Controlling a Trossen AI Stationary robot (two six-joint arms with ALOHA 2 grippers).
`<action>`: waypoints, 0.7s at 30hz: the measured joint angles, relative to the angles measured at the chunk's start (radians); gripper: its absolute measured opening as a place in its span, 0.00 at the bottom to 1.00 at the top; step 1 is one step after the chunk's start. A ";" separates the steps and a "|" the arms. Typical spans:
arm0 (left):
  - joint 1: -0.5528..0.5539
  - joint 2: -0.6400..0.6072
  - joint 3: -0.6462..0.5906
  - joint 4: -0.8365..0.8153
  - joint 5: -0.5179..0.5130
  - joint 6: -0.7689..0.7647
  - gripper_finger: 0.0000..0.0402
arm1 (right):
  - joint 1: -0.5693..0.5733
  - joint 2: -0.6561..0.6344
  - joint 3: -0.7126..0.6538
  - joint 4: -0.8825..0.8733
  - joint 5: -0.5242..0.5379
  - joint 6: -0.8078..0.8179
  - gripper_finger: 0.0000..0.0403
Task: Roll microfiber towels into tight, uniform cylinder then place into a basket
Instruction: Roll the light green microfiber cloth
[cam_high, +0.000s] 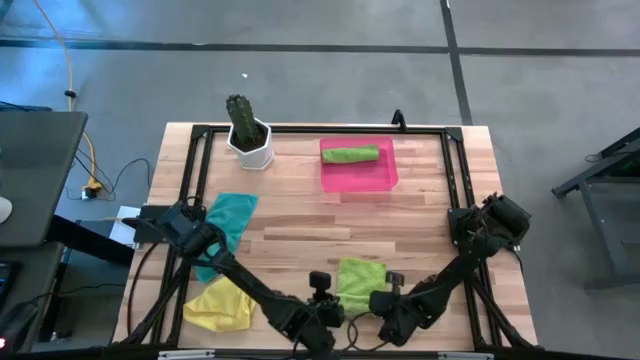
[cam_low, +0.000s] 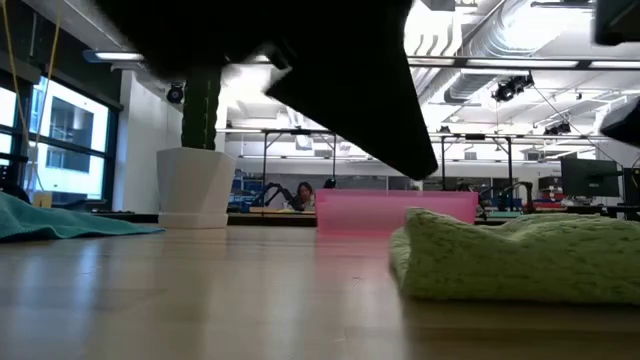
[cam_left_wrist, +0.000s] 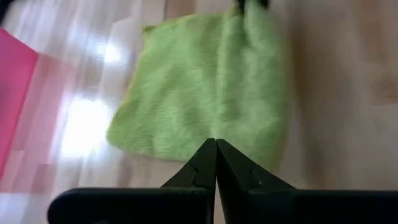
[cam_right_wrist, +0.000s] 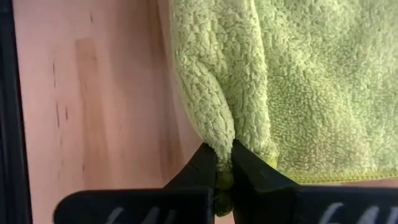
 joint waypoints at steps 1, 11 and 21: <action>0.009 0.000 0.000 0.001 0.000 0.009 0.00 | 0.010 0.000 0.000 -0.005 0.007 0.004 0.00; 0.134 0.001 -0.046 0.199 0.209 0.194 0.00 | 0.070 0.000 0.002 -0.058 0.016 0.027 0.00; 0.231 0.000 -0.114 0.291 0.319 0.163 0.00 | 0.078 -0.001 0.002 -0.062 0.014 -0.031 0.00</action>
